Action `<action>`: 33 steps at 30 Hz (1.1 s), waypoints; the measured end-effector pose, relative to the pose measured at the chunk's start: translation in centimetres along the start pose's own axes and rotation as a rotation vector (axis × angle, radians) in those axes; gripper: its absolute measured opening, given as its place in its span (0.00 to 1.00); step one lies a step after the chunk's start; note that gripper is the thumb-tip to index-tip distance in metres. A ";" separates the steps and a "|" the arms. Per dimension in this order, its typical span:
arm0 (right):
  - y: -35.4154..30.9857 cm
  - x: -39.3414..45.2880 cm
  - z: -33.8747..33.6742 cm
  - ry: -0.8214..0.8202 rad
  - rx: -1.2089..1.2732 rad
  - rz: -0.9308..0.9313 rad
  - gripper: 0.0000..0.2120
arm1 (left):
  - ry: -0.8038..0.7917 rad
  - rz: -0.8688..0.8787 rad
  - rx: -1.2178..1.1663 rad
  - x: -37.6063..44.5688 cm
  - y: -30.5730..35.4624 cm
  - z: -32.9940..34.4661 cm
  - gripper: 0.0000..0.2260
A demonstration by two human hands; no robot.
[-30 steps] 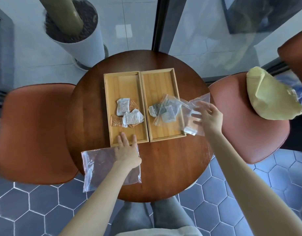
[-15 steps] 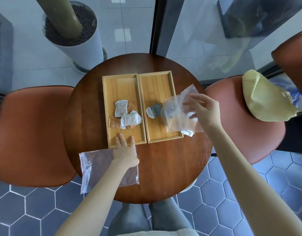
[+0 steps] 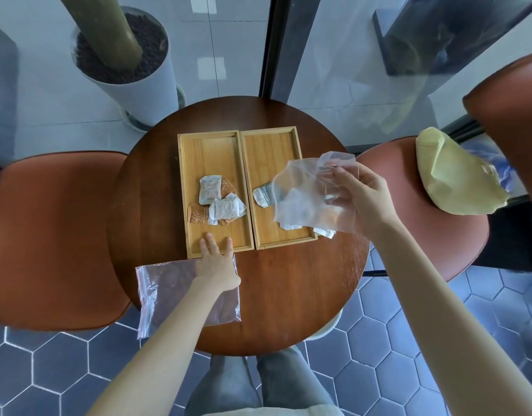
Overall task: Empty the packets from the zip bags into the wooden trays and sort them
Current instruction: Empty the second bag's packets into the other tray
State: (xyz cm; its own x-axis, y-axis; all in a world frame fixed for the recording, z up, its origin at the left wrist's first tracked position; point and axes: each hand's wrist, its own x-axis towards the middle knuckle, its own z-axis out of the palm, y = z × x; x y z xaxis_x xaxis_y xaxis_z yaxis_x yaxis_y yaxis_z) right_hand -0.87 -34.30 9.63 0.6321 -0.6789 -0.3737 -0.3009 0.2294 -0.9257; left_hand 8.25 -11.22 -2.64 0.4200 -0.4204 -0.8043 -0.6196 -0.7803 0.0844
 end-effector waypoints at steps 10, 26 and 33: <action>0.3 -1.3 0.0 -0.032 0.203 0.147 0.07 | 0.424 -0.048 -0.876 -1.6 -0.2 -2.8 0.14; 7.5 -5.8 3.5 0.111 -0.074 0.391 0.08 | -0.021 -0.014 -1.769 -5.3 -2.2 -0.6 0.04; 11.3 -8.6 9.5 0.179 -0.505 0.143 0.11 | 0.537 -0.234 -1.505 -7.1 -5.2 2.9 0.08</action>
State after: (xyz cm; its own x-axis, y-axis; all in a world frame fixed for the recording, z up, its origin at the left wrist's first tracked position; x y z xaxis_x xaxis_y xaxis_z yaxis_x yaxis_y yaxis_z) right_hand -2.90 -19.27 1.80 0.4416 -0.7834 -0.4372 -0.7076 -0.0046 -0.7066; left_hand 6.60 -2.83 0.88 0.7794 -0.0856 -0.6207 0.5314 -0.4347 0.7271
